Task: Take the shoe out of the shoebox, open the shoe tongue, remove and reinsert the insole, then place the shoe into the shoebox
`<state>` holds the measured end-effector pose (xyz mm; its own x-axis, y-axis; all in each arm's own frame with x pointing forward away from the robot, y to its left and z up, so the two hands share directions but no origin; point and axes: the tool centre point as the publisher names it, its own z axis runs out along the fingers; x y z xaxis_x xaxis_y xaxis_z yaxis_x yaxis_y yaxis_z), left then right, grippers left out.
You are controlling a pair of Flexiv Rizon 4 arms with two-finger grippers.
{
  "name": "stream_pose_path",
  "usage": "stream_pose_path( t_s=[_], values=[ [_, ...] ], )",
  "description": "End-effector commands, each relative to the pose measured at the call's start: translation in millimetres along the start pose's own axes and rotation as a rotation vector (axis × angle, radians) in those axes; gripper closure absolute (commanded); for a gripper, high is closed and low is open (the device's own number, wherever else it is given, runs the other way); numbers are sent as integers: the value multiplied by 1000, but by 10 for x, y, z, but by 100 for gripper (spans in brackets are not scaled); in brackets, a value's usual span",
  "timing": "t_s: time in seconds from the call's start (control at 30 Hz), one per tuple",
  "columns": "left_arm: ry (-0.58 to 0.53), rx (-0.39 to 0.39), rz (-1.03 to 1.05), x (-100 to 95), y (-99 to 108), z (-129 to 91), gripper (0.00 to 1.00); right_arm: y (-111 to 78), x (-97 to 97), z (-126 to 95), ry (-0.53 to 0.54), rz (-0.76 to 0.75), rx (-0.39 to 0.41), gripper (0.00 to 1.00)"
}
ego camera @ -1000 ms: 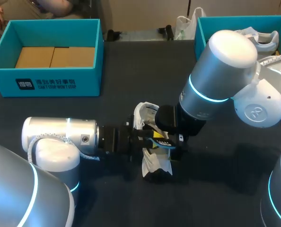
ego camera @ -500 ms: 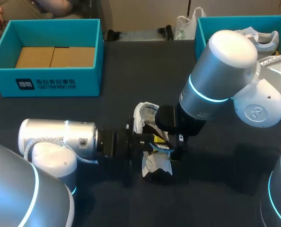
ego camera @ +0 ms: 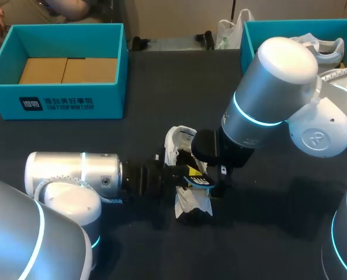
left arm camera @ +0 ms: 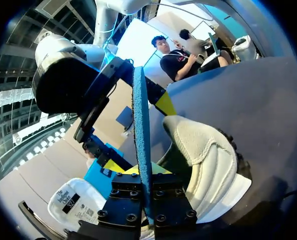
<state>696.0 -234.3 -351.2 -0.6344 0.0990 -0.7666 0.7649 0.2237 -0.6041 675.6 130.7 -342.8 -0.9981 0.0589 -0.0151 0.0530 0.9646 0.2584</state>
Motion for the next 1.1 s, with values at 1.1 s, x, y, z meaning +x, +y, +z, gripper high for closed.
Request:
stream_pose_path(
  t_s=[1.1],
  values=[
    [13,75,-17,3,-177,-14,100,5,13,11,-4,1,2,0]
  ],
)
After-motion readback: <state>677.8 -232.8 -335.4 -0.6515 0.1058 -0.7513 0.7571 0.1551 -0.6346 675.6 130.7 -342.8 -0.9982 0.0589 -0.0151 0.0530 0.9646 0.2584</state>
